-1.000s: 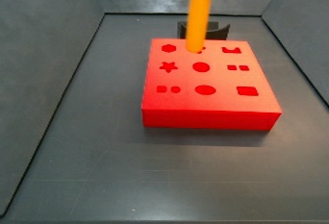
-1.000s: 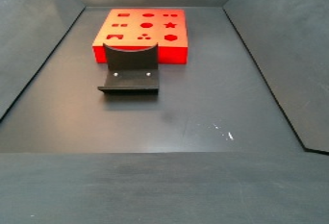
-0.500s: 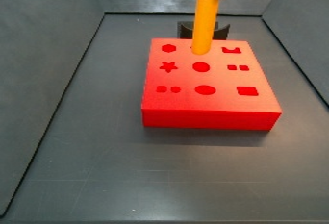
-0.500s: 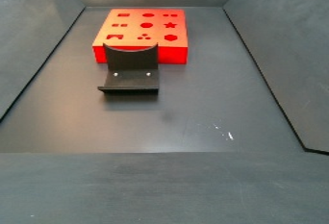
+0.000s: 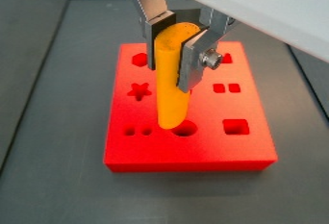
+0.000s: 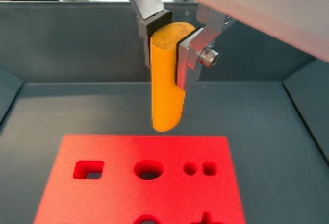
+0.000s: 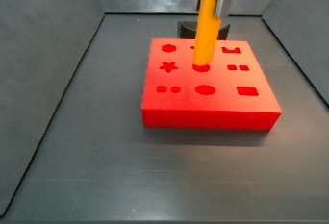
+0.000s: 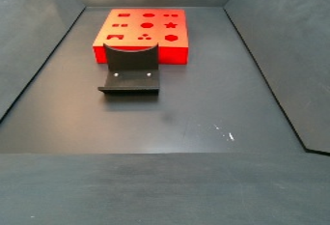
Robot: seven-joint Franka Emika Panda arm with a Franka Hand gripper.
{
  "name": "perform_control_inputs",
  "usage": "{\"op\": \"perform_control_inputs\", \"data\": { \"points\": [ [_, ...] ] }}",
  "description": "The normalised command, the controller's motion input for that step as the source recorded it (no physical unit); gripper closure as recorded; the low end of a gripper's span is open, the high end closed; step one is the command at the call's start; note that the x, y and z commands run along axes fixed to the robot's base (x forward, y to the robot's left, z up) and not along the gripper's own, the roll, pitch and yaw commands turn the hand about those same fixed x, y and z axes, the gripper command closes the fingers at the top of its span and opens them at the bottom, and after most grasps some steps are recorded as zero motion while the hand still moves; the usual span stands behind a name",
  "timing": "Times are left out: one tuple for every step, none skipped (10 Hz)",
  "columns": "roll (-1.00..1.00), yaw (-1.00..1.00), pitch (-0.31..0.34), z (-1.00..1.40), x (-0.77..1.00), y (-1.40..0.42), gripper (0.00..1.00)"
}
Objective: Insert the oval object.
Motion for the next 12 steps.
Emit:
{"op": "perform_control_inputs", "data": {
  "points": [
    [0.06,-0.66,0.101,-0.15,0.26,0.0,1.0],
    [0.02,-0.63,0.074,-0.13,0.37,0.0,1.0],
    [0.04,-0.57,0.089,-0.17,0.43,0.0,1.0],
    [0.04,-0.53,0.1,-0.17,0.47,0.0,1.0],
    [0.03,-0.55,0.104,-0.15,0.45,0.0,1.0],
    [0.03,-0.6,0.106,-0.16,0.38,0.0,1.0],
    [0.03,-0.62,0.094,-0.16,0.37,0.0,1.0],
    [0.03,-0.62,0.086,-0.15,0.38,0.0,1.0],
    [0.02,-0.7,0.063,-0.17,0.31,0.02,1.0],
    [0.01,-0.95,0.027,-0.2,0.03,0.09,1.0],
    [0.0,-1.0,0.019,-0.15,0.0,0.0,1.0],
    [0.0,-1.0,0.029,-0.17,0.0,0.0,1.0]
  ]
}}
